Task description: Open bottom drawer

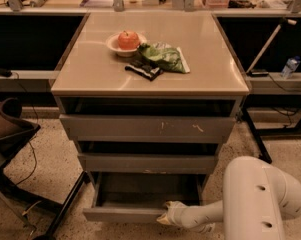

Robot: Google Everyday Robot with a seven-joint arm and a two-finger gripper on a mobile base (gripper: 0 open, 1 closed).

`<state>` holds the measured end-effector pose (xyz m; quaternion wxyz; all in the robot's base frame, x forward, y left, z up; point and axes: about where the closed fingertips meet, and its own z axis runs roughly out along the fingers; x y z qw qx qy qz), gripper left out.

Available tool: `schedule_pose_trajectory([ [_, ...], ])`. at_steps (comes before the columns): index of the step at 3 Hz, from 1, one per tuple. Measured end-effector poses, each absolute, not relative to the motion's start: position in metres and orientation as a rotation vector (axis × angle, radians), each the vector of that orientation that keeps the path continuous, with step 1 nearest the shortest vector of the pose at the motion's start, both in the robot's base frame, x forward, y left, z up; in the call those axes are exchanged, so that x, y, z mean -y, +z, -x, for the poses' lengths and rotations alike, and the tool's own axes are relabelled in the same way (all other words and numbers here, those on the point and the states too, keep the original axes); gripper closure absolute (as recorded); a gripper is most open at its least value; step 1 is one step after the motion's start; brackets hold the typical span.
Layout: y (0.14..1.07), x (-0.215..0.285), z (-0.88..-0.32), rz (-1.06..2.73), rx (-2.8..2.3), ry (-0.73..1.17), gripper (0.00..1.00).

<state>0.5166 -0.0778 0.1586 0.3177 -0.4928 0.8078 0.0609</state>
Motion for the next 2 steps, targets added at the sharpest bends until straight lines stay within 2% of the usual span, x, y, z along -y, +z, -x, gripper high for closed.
schedule_pose_trajectory([
  [2, 0.164, 0.072, -0.494, 1.317, -2.108, 0.165, 1.00],
])
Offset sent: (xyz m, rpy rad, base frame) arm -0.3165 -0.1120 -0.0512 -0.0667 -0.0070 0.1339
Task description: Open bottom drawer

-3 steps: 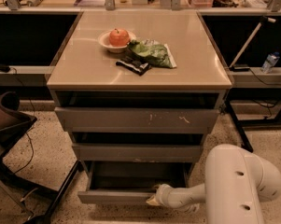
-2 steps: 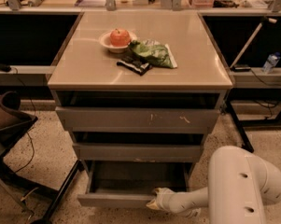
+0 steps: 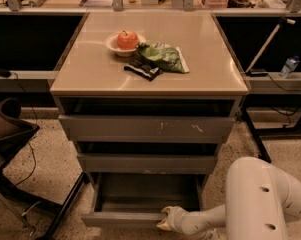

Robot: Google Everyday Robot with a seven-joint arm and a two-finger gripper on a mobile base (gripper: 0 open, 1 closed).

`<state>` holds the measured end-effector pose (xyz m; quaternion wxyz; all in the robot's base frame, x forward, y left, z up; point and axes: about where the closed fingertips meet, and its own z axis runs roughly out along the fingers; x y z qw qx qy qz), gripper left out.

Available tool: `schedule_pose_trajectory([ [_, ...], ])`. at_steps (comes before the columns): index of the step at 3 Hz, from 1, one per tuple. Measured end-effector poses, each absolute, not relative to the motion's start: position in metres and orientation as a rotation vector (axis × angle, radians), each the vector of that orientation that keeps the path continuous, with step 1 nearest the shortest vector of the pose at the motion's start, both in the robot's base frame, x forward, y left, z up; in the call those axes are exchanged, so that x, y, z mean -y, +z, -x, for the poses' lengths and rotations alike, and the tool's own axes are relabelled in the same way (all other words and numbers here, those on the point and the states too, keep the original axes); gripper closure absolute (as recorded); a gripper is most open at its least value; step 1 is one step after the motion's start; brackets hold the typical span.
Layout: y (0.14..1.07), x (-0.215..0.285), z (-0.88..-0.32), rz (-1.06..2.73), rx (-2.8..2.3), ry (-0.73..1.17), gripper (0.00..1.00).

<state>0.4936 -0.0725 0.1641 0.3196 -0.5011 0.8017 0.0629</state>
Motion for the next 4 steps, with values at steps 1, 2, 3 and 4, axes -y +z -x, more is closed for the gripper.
schedule_pose_trajectory([
  [1, 0.164, 0.072, -0.494, 1.317, -2.108, 0.165, 1.00],
  [2, 0.160, 0.078, -0.479, 1.347, -2.111, 0.163, 1.00],
  [3, 0.162, 0.076, -0.478, 1.348, -2.111, 0.165, 1.00],
  [4, 0.162, 0.072, -0.458, 1.368, -2.085, 0.179, 1.00],
])
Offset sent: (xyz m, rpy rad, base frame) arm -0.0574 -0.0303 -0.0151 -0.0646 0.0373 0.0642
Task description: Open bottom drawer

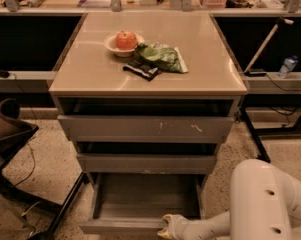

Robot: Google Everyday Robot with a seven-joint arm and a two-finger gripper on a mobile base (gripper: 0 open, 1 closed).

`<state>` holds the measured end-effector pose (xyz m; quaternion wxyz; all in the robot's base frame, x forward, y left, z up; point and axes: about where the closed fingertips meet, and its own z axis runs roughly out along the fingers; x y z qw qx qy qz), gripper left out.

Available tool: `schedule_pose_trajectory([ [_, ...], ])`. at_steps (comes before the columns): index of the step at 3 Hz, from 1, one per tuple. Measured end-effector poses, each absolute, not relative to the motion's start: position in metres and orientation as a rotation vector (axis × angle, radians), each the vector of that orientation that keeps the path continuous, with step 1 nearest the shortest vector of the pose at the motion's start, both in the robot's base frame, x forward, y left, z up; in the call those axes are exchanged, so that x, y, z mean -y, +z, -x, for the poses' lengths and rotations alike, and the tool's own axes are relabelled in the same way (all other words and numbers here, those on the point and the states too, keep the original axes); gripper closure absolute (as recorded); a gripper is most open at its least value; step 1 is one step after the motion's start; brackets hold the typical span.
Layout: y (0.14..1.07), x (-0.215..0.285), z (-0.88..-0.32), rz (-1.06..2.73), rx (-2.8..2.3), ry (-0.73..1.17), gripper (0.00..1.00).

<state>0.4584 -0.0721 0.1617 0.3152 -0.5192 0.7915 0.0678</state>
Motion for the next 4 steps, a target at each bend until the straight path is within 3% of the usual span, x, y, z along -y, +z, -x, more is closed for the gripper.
schedule_pose_trajectory([
  [2, 0.1643, 0.0751, -0.4426, 1.375, -2.081, 0.192, 1.00],
  [4, 0.1643, 0.0750, -0.4426, 1.375, -2.081, 0.192, 0.58],
])
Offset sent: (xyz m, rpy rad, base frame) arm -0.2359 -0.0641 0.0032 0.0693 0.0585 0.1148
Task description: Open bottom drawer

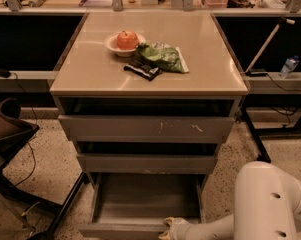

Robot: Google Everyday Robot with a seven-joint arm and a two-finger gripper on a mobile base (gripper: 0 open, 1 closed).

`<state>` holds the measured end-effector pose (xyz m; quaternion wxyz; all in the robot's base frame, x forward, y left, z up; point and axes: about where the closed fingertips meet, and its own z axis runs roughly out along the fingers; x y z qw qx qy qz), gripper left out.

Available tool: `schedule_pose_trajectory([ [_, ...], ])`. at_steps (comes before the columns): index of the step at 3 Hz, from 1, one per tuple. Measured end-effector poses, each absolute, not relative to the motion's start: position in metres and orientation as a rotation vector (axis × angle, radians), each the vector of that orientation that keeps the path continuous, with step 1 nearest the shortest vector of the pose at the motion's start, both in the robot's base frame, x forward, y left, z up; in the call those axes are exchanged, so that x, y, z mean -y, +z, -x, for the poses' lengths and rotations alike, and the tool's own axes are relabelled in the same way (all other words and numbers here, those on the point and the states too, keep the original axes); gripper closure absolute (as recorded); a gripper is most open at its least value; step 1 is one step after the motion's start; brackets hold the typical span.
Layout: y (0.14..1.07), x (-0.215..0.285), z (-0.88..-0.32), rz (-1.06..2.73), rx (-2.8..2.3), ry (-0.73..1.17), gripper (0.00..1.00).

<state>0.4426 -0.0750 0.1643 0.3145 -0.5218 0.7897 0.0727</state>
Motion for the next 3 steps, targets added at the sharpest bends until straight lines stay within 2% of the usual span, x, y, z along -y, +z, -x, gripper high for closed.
schedule_pose_trajectory([
  [2, 0.1642, 0.0750, -0.4426, 1.375, -2.081, 0.192, 0.11],
  [3, 0.1642, 0.0750, -0.4426, 1.375, -2.081, 0.192, 0.00],
])
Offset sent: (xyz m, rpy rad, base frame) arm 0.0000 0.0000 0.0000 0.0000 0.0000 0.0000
